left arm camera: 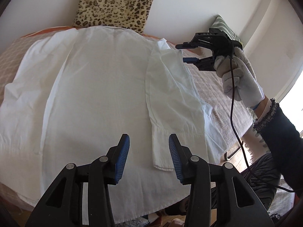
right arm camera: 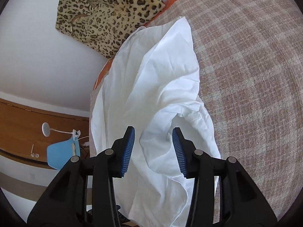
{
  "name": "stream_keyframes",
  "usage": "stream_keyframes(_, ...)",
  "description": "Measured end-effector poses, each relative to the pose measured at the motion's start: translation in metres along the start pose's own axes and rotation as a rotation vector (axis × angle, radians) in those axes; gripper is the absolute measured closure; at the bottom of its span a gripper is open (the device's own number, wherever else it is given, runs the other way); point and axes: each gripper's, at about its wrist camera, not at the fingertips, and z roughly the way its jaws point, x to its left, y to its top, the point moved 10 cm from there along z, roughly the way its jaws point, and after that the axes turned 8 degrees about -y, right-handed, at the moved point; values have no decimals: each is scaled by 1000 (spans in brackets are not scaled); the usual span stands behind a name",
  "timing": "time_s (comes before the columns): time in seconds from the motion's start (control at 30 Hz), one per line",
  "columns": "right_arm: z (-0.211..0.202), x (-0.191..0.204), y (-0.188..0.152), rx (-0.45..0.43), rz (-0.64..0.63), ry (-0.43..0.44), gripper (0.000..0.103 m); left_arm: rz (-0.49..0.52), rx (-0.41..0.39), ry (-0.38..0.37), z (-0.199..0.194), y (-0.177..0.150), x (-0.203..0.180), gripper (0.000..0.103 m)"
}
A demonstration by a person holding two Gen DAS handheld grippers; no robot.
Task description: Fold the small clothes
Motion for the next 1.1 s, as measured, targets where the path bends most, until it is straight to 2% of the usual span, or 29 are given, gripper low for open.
stream_keyframes(0.07,8,-4,6,-8,34,-11,56,4,24,-6,10,-2,0,62)
stream_keyframes(0.13,11,-12,11,-33,36,-77,56,0,44,-13,15,-7,-1,62)
stream_keyframes(0.17,11,-16,13,-41,26,-111,63,0,49,-17,18,-8,-1,62)
stream_keyframes(0.2,8,-21,16,-50,6,-147,75,4,58,-17,21,-11,-2,62)
stream_keyframes(0.23,5,-26,18,-54,-10,-179,93,12,65,-13,23,-12,-2,62)
stream_keyframes(0.37,-14,-59,32,-118,7,-251,95,42,66,-15,27,-13,-5,63)
stream_keyframes(0.47,-13,-77,36,-122,34,-248,95,35,70,-22,29,-11,-5,64)
stream_keyframes(0.57,-10,-73,36,-123,6,-249,95,34,76,-25,29,-10,-7,64)
stream_keyframes(0.7,-14,-62,33,-111,-12,-199,92,6,81,-33,27,-7,-9,60)
stream_keyframes(0.8,-16,-61,30,-108,-21,-188,90,-45,86,-39,32,-3,-4,60)
stream_keyframes(0.87,-16,-64,27,-106,-19,-193,90,-66,88,-58,36,-1,-3,64)
stream_keyframes(0.9,-16,-65,27,-109,-17,-197,90,-51,91,-63,38,-1,-5,72)
stream_keyframes(0.93,-16,-65,27,-113,-17,-200,90,-27,101,-62,40,-2,-8,95)
stream_keyframes(0.97,-16,-65,26,-116,-21,-202,90,-5,113,-62,42,-5,-11,103)
stream_keyframes(1.1,-17,-62,25,-126,-48,-221,90,-58,101,-119,39,-4,-15,103)
